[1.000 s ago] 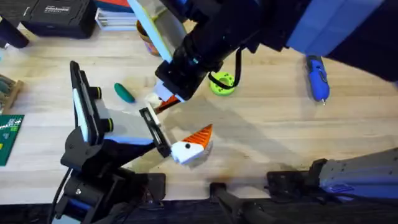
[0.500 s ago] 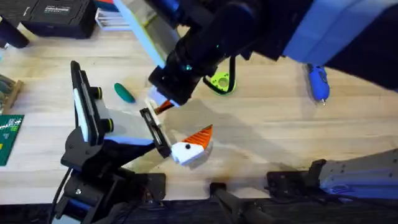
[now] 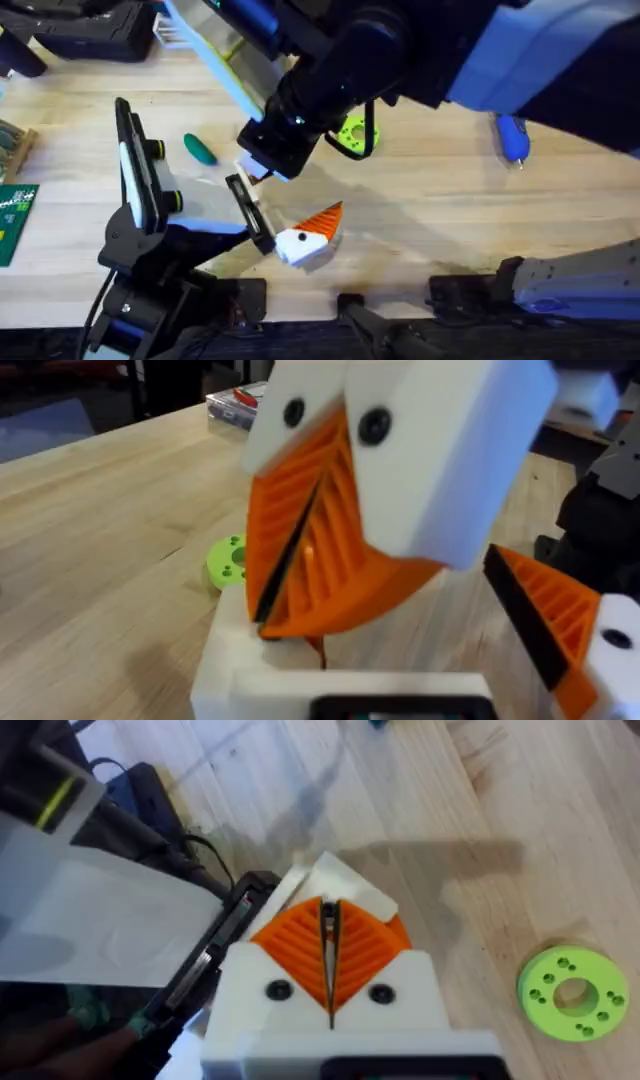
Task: Pick up the gripper from the table and insert it into the empty holder that is missing its gripper. Then pick up a screw, insert it into the mounting hole, and use the screwdriver to tighten it. Finally, clean up the table by picking up the vegetable and placing it into the bucket.
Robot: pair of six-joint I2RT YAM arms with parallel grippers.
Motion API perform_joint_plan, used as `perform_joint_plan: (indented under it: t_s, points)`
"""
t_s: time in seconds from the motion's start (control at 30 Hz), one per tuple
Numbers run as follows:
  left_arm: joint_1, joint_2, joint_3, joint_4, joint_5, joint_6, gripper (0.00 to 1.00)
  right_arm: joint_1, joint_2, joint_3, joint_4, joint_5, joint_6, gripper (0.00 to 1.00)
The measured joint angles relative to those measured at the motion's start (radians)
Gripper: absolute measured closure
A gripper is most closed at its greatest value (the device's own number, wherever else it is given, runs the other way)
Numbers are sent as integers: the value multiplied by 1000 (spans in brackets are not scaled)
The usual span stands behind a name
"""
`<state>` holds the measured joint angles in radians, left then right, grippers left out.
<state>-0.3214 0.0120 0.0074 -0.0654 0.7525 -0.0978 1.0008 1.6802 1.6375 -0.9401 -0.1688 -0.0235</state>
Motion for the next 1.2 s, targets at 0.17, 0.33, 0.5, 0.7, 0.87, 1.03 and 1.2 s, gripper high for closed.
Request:
perform_joint_plan:
  t_s: [0.17, 0.33, 0.5, 0.7, 0.87, 1.03, 1.2]
  points:
    - [0, 0, 0, 0, 3, 0, 15, 0, 0, 0, -1, 0, 0, 995]
    - [0, 0, 0, 0, 3, 1, 16, 0, 0, 0, -3, -1, 1, 894]
    - [0, 0, 0, 0, -1, 1, 15, -17, 0, 0, -14, 17, -3, 186]
    - [0, 0, 0, 0, 3, 5, 15, -66, -6, 0, -29, 6, 9, 9]
    - [0, 0, 0, 0, 3, 5, 15, -132, -55, 0, -83, -5, 9, 9]
    - [0, 0, 0, 0, 3, 5, 15, -255, -126, 0, -142, -63, 5, 9]
    - [0, 0, 0, 0, 3, 5, 15, -404, -184, -91, -144, -208, -25, 9]
